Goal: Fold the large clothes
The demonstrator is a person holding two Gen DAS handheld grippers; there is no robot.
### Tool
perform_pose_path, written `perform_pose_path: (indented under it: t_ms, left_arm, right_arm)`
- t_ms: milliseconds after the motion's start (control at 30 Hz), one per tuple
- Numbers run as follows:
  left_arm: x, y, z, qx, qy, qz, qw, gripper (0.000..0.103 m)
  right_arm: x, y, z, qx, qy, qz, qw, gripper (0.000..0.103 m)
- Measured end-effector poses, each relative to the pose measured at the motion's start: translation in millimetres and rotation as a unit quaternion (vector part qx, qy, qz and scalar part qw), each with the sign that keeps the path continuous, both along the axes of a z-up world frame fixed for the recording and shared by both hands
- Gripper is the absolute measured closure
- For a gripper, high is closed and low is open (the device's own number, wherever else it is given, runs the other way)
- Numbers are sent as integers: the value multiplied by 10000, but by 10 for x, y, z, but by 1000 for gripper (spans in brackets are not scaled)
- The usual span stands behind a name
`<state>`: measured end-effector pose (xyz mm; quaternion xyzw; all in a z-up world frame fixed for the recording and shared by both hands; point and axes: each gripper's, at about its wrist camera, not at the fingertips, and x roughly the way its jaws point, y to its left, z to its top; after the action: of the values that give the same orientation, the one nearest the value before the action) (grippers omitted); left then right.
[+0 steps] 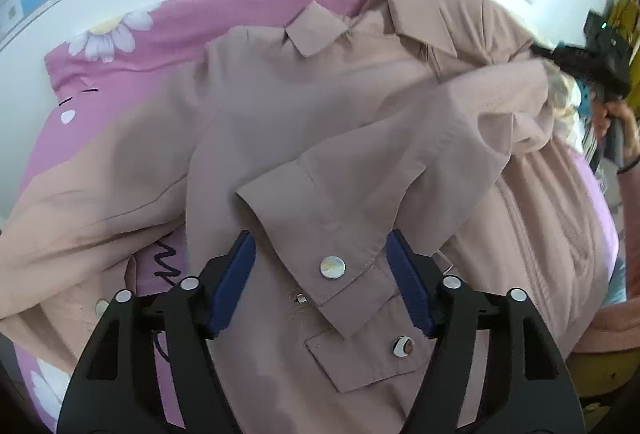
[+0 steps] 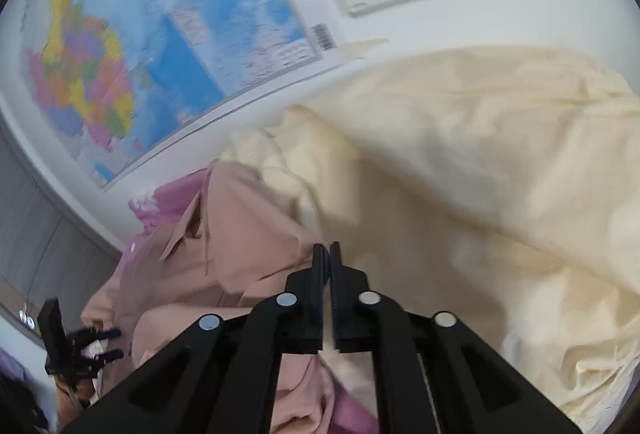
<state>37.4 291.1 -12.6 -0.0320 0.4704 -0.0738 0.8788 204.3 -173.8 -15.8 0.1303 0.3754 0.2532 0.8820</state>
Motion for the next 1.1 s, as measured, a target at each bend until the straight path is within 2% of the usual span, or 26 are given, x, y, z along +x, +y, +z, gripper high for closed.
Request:
perform_pose_path:
  t_ms: [33, 67, 100, 133, 200, 267, 300, 333, 367, 400, 433, 467, 633, 667, 733, 800, 833, 900, 933, 967, 1000, 1033, 1100]
  left_arm:
    - [18, -10, -16, -93, 46, -47, 9999, 29]
    - [30, -5, -26, -110, 63, -80, 9999, 28]
    - [54, -40, -35, -52, 72, -118, 9999, 28]
    - [56, -60, -50, 5, 75, -135, 9999, 28]
    - [121, -104, -109, 112, 181, -136, 9997, 33]
    - [187, -134, -163, 257, 257, -140, 9992, 64]
    - [217, -134, -180, 226, 277, -133, 9993, 68]
    - [238, -139, -166, 223, 217, -118, 9994, 77]
    - [253, -146, -133, 318, 121, -96, 9994, 87]
    - [261, -149, -86, 416, 30, -52, 9991, 94]
    - [271, -144, -36, 449, -40, -18, 9990, 95]
    - [295, -120, 35, 485, -150, 54, 9987, 97]
    - [498, 127, 273, 625, -425, 572, 9955, 98]
    - [537, 161, 270, 629, -398, 611, 9953, 98]
    - [637, 216, 213, 706, -293, 691, 9947, 98]
    - [690, 210, 142, 721, -227, 635, 9951, 98]
    - [689, 199, 119, 720, -215, 609, 9953, 98]
    - [698, 182, 71, 724, -210, 585, 9954, 97]
    - [703, 179, 63, 712, -216, 579, 9955, 97]
    - [715, 178, 63, 722, -227, 577, 9955, 97]
    - [725, 186, 72, 705, -229, 600, 9954, 97]
    - [745, 197, 81, 667, -230, 607, 9957, 97]
    - [787, 213, 123, 675, -275, 689, 9950, 96]
  right_arm:
    - [-88, 19, 103, -129, -243, -32, 9996, 81]
    - [-153, 36, 158, -182, -387, -15, 9991, 58]
    - [-267, 84, 280, -335, -702, 15, 9970, 46]
    - [-329, 145, 351, -500, -879, 72, 9948, 44]
    - [-417, 347, 421, -985, -1099, 415, 9882, 25]
    - [-444, 565, 366, -1514, -1158, 593, 9799, 25]
    - [-411, 678, 273, -1874, -1069, 694, 9740, 25]
    - [-362, 741, 185, -2044, -927, 774, 9714, 26]
    - [-317, 782, 110, -2137, -804, 828, 9700, 37]
    - [-265, 828, 31, -2243, -690, 912, 9678, 65]
    - [-229, 859, -21, -2398, -649, 881, 9646, 87]
    - [-197, 856, -35, -2421, -621, 794, 9650, 101]
    - [-172, 638, 261, -1747, -981, 367, 9790, 102]
    - [-177, 646, 287, -1625, -997, 358, 9810, 99]
    - [-216, 680, 289, -1417, -949, 778, 9823, 89]
    - [-316, 849, 223, -1685, -1020, 1207, 9730, 25]
    - [-385, 953, 173, -1969, -1155, 1370, 9639, 23]
    - [-481, 1189, 50, -2698, -1450, 1624, 9380, 27]
    - [-461, 1277, -29, -3005, -1442, 1638, 9285, 32]
    - [-418, 1335, -95, -3218, -1391, 1602, 9227, 53]
    - [-318, 1397, -181, -3428, -1226, 1616, 9173, 91]
    - [-248, 1405, -213, -3478, -1105, 1550, 9181, 103]
    - [-156, 1361, -158, -3240, -1073, 1403, 9294, 101]
